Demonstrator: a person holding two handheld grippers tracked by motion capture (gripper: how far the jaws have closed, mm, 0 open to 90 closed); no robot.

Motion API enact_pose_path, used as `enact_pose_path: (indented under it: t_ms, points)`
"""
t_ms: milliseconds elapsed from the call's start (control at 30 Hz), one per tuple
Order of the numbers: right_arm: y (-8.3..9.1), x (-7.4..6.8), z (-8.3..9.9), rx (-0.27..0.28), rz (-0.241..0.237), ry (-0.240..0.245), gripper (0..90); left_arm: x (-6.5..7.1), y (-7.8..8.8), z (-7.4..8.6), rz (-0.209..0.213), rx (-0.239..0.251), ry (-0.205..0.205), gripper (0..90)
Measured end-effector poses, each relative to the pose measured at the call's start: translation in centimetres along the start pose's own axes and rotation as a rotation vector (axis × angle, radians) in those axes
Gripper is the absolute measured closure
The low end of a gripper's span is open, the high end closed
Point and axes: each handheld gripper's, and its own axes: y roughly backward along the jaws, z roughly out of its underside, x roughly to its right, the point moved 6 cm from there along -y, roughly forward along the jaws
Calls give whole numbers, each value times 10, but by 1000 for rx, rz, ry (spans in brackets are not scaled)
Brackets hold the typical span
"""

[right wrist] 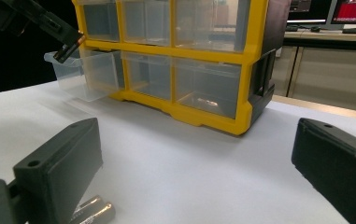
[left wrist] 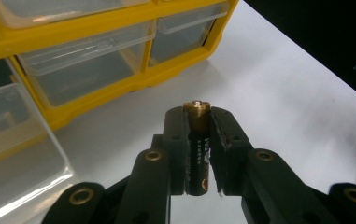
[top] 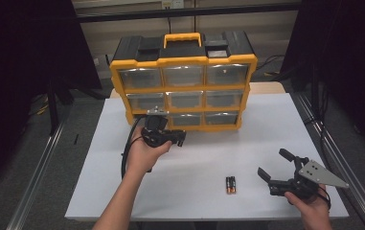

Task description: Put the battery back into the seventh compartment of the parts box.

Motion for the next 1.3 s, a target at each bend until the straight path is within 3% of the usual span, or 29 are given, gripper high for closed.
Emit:
enact_pose_path:
  t_ms: [167, 333, 400, 567, 1300]
  points:
    - [0, 0, 0, 2, 0, 4, 16, -4, 3, -6, -15, 14, 16, 774]
    - [0, 0, 0, 2, 0, 3, 16, -10, 6, -8, -24, -2, 4, 774]
    - [1, 0, 0, -1, 3, 1, 16, -12, 7, -12, -32, 24, 33, 774]
    - [1, 1, 0, 1, -1, 6, 16, -19, 11, -13, -41, 14, 22, 774]
    - [1, 0, 0, -2, -1, 5, 16, -53, 26, -17, -143, 20, 50, 773]
